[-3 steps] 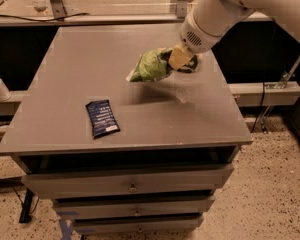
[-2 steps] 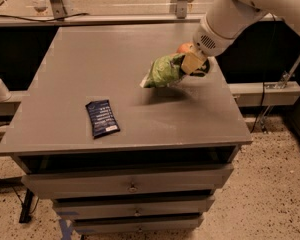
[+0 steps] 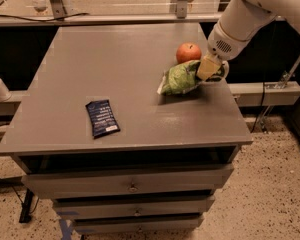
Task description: Move green jalapeno chip bag near apple
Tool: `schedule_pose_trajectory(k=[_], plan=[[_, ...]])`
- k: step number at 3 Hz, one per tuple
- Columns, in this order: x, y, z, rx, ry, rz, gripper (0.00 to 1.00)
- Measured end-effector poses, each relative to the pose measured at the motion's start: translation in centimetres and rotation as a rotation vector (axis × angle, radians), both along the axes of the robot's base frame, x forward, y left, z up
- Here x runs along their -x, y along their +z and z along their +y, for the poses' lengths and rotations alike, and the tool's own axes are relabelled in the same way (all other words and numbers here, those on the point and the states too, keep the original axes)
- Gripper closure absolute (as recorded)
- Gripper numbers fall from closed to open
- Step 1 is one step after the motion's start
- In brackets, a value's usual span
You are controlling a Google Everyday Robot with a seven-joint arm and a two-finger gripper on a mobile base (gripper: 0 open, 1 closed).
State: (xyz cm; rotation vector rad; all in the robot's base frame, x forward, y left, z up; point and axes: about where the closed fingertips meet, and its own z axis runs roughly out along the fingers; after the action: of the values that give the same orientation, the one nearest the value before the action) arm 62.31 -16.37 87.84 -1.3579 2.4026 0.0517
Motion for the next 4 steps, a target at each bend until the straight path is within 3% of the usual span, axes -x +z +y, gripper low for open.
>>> schedule_pose_trajectory(k=[3,4], plan=[[-1.6,-0.3,-2.2,0.090,0.073,0.040,1.00],[-2.0,0.1,-2.4,0.119,0.097,0.046,0.82]])
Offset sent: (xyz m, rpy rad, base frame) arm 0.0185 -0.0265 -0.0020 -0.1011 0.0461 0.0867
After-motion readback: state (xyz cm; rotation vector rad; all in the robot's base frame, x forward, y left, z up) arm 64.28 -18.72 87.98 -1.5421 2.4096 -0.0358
